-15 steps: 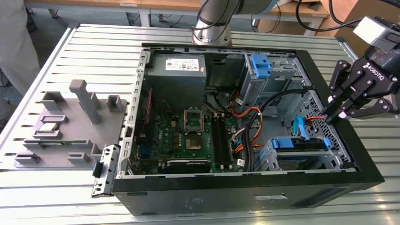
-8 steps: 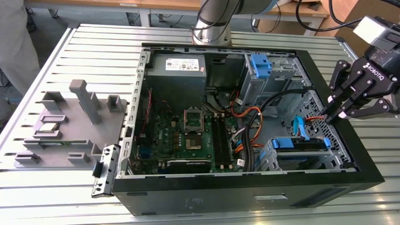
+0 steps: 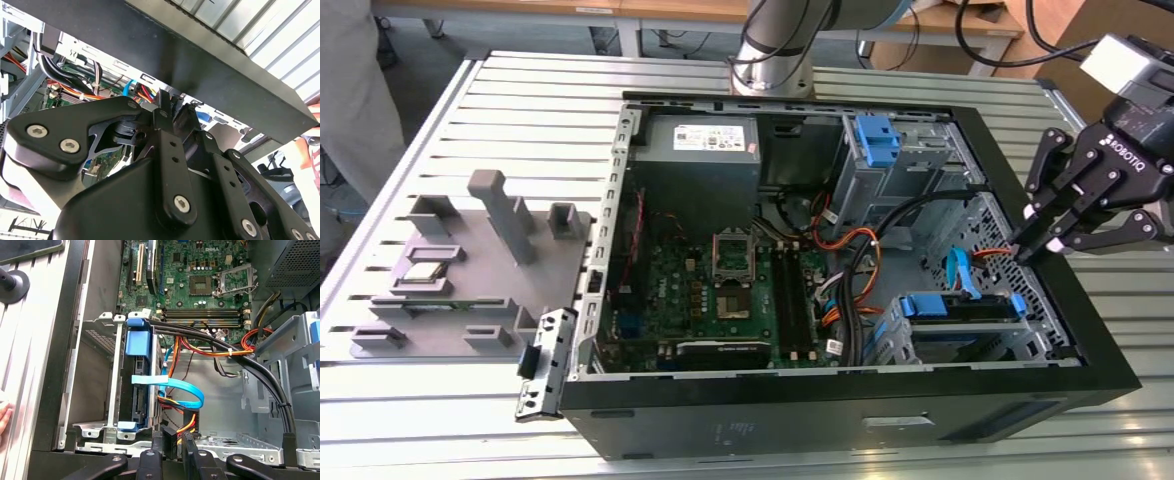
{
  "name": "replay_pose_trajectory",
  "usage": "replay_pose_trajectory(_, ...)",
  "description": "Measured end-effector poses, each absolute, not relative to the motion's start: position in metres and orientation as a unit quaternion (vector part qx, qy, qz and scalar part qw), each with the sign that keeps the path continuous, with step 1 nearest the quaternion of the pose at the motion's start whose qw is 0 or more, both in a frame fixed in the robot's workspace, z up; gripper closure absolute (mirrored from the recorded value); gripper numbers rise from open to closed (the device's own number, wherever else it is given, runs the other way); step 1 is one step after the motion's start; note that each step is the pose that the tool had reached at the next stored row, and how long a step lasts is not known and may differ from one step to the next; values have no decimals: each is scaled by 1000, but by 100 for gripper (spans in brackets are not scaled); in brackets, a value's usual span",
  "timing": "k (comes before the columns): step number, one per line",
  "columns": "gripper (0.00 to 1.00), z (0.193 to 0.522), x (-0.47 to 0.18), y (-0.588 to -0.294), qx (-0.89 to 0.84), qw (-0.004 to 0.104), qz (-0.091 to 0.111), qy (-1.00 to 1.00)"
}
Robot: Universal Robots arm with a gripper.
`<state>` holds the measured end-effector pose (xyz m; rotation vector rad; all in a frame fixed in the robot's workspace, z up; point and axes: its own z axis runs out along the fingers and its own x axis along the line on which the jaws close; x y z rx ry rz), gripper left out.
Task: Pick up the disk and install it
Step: 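Insert the second disk wire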
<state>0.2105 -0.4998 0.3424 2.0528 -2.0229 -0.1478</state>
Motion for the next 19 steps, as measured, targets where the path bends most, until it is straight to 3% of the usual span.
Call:
replay_pose_trajectory(12, 70, 342, 211, -500, 706, 128, -51, -695)
replay_pose_trajectory(16, 82, 342, 211, -500, 705, 128, -51, -695)
replay_pose_trajectory(19, 82, 342, 211, -500, 706, 128, -51, -695)
